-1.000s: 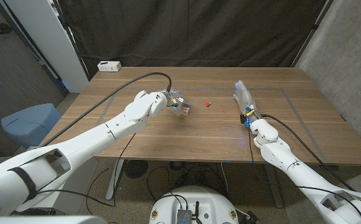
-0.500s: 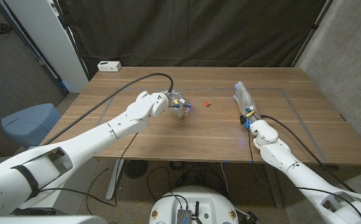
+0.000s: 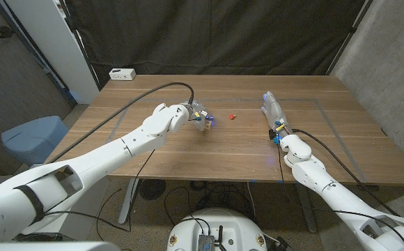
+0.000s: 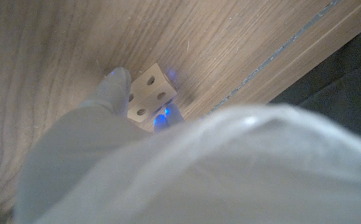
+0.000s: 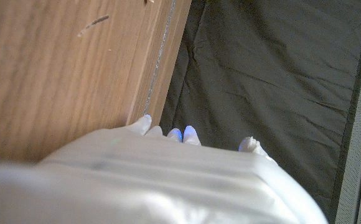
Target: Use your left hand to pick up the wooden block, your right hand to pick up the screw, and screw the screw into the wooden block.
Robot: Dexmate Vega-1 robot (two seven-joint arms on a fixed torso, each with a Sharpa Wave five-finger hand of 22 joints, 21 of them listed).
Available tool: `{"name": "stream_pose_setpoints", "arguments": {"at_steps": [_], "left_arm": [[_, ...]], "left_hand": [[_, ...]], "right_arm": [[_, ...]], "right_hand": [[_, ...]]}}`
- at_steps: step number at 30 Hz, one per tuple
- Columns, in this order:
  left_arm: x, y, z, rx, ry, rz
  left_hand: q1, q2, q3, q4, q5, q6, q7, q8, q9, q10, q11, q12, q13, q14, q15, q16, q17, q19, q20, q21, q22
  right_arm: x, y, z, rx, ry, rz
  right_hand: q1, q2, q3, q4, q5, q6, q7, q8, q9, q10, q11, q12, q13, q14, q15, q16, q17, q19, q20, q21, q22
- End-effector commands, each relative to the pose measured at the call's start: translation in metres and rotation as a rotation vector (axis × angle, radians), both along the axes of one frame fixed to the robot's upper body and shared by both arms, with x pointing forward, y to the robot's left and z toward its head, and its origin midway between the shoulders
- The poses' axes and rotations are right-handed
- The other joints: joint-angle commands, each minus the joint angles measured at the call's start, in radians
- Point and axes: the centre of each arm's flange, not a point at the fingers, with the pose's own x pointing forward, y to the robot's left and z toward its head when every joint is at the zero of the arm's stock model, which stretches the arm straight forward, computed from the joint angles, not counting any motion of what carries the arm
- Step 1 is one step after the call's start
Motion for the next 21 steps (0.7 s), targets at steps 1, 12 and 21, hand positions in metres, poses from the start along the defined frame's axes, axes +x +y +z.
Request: {"name": "stream_pose_setpoints", "arguments": {"at_steps": [1,12,21], "left_arm": [[0.0048,-0.0029,-0.0033,0.000,-0.030,-0.012],[0.0076,-0.0054,-0.0031,-0.009,-0.051,-0.031],[0.0089,-0.0081,-0.0027,-0.011,-0.054,-0.044]], "left_hand": [[0.013,0.002,-0.011,-0.003,-0.004,0.039,-0.013,0.010,0.002,0.038,-0.002,0.022,0.012,0.033,-0.009,0.009,0.006,-0.065,0.008,0.003,0.003],[0.036,0.004,-0.038,-0.003,-0.004,0.148,-0.027,0.018,0.004,0.135,-0.003,0.070,0.035,0.114,-0.046,0.012,0.007,-0.034,0.008,0.004,0.003],[0.060,0.019,-0.054,-0.002,-0.005,0.202,-0.029,0.013,0.006,0.208,-0.005,0.115,0.063,0.179,-0.073,0.013,0.009,0.005,0.007,0.007,0.003]], "right_arm": [[0.0002,-0.0021,0.0038,-0.002,0.005,-0.004],[0.0025,-0.0031,0.0010,0.001,0.014,-0.005],[0.0022,-0.0046,-0.0012,0.002,0.018,-0.008]], "right_hand": [[-0.002,-0.002,0.005,-0.001,0.004,-0.005,-0.006,0.003,0.004,-0.002,-0.002,0.001,0.002,-0.007,-0.001,0.001,0.003,-0.005,-0.005,0.003,0.005],[-0.003,-0.002,0.006,-0.002,0.004,-0.002,-0.005,0.005,0.004,0.001,-0.001,0.002,0.002,-0.006,-0.002,0.002,0.003,-0.004,-0.005,0.004,0.005],[-0.004,-0.001,0.007,-0.002,0.004,0.000,-0.008,0.005,0.004,0.001,-0.010,0.002,0.002,-0.006,0.019,0.002,0.003,-0.006,-0.003,0.003,0.005]]}}
